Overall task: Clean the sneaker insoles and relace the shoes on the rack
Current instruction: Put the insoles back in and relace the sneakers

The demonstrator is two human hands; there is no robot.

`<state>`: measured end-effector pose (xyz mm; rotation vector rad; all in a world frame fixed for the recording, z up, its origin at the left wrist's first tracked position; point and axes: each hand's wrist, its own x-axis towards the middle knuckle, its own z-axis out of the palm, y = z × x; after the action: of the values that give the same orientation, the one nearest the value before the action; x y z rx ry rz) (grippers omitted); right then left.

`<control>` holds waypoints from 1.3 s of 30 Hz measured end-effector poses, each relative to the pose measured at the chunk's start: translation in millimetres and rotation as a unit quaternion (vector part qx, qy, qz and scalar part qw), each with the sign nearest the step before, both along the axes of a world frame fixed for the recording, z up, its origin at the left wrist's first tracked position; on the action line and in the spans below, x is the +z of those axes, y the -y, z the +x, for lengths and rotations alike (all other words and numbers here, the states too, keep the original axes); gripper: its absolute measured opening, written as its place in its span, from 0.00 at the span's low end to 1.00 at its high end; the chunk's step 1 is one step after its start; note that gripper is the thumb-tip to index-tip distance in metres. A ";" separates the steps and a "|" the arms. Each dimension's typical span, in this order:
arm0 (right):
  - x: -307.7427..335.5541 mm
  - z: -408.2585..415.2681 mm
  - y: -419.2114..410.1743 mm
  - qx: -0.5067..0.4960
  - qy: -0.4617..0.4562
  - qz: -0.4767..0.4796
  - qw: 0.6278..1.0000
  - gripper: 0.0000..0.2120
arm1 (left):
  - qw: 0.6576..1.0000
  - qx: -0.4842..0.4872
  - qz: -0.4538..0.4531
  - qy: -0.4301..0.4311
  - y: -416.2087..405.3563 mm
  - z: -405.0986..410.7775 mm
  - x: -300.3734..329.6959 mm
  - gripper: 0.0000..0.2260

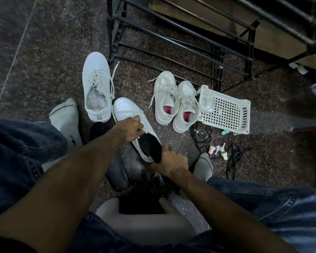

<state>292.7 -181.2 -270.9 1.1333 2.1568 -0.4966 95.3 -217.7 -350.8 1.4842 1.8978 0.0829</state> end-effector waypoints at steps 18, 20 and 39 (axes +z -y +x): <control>-26.3 -6.3 -12.7 -0.164 -0.124 -0.051 0.977 0.29 | 0.995 0.031 0.006 0.095 2.6 -6.8 -12.1 0.14; -29.8 8.8 -14.7 -0.243 -0.142 -0.064 0.957 0.20 | 0.995 0.034 0.012 0.095 3.2 -6.1 -12.5 0.14; -66.0 -53.6 -14.5 -0.433 -0.208 -0.071 0.874 0.08 | 0.990 0.045 0.049 0.127 3.2 -6.6 -24.0 0.14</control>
<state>239.2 -166.7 -337.0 2.0310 1.7701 -1.3700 88.7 -220.9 -374.8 1.3793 1.7726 0.3926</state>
